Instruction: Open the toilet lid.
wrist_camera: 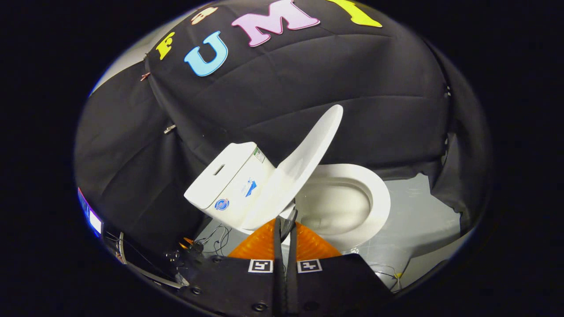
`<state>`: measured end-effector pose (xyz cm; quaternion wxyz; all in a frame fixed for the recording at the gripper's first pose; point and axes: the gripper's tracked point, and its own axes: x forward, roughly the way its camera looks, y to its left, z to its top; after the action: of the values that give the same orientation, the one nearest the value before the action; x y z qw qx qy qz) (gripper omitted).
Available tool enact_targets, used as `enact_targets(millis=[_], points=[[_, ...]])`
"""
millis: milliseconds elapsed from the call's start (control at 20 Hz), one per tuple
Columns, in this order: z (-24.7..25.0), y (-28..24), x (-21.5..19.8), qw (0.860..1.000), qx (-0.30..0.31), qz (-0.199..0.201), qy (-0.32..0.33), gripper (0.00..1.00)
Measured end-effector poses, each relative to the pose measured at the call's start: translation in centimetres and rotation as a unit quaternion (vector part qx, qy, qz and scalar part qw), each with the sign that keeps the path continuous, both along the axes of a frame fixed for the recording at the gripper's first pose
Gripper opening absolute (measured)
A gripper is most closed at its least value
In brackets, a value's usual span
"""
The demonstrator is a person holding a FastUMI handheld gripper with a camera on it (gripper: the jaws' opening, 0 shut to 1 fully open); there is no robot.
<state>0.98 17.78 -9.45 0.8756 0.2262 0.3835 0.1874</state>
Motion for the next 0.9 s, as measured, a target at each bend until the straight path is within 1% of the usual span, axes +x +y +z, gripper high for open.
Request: enact_targets(millis=[650,900], points=[[5.6,5.0,1.2,0.998,-0.022,0.015,-0.049,0.06],[7.5,8.5,1.9,0.997,-0.038,0.018,-0.068,0.06]])
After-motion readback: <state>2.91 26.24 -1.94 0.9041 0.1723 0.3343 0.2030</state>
